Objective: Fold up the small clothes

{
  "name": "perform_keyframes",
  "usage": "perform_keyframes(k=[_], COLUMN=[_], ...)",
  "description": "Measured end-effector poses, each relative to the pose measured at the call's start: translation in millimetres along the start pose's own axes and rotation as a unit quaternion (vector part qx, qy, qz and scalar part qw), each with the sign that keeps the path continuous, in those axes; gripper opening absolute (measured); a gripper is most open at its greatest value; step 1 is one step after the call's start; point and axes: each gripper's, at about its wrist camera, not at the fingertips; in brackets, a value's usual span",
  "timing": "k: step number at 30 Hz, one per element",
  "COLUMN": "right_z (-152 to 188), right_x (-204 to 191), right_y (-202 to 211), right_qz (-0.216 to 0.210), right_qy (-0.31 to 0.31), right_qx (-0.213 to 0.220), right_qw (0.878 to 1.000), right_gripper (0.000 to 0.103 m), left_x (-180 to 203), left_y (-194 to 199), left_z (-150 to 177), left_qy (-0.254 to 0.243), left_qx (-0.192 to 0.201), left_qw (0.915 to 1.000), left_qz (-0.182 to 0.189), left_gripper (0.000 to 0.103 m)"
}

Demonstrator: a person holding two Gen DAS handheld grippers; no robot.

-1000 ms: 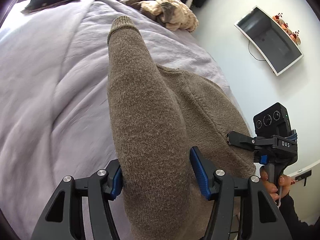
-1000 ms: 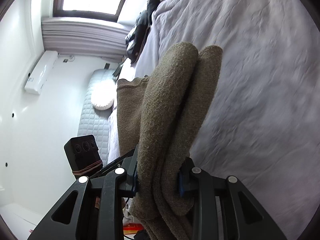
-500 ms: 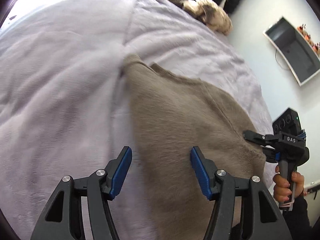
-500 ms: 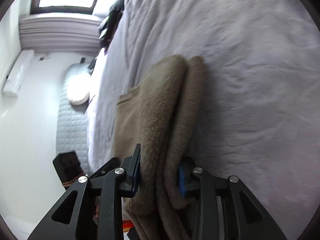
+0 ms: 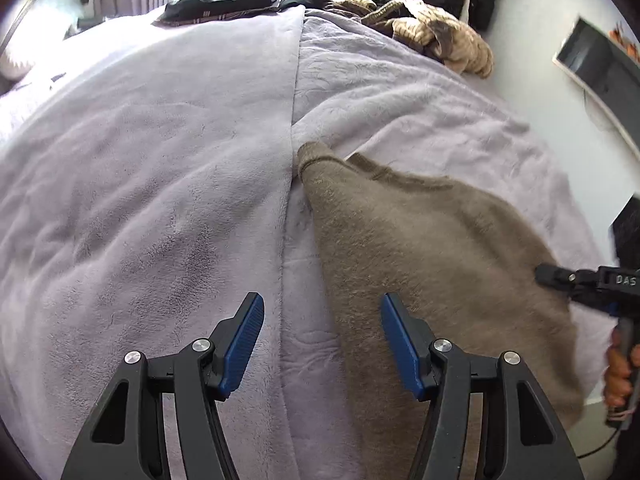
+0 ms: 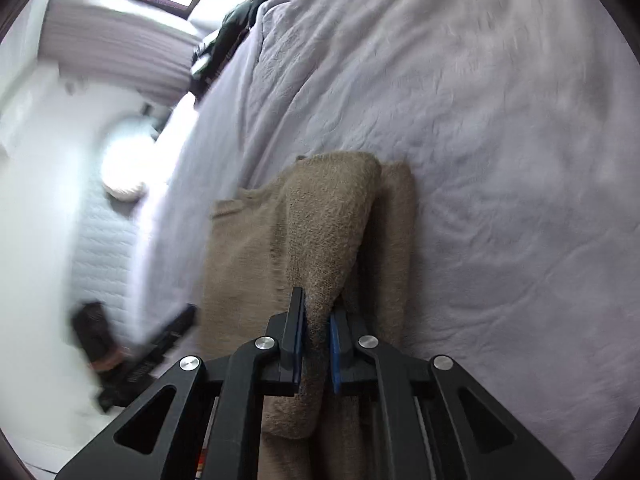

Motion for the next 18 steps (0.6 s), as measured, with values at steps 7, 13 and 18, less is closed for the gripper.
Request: perform_keyframes(k=[7,13,18], right_z=[9,27,56], right_x=[16,-5,-42], right_y=[-8,27,38], right_qz=[0.049,0.054,0.032], right_qy=[0.0,0.014,0.059], right_qx=[0.001,0.022,0.019], right_qw=[0.999,0.998,0.998], right_gripper=[0.011,0.013,0.013], left_x=[-9,-26,-11], left_y=[-12,8,36], left_z=[11,21,32], left_qy=[0.002,0.01,-0.007], left_qx=[-0.016,-0.01,0.008], left_qw=[0.9993,0.9996,0.9999], left_qz=[-0.033,-0.022,0.007], left_gripper=[0.063,0.063,0.063])
Point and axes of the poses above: each gripper's, at about its wrist camera, not at the fingertips, and y roughly against the way its jaws point, x to its right, z to its underside, and after that the axes turned 13 degrees about -z, right-handed
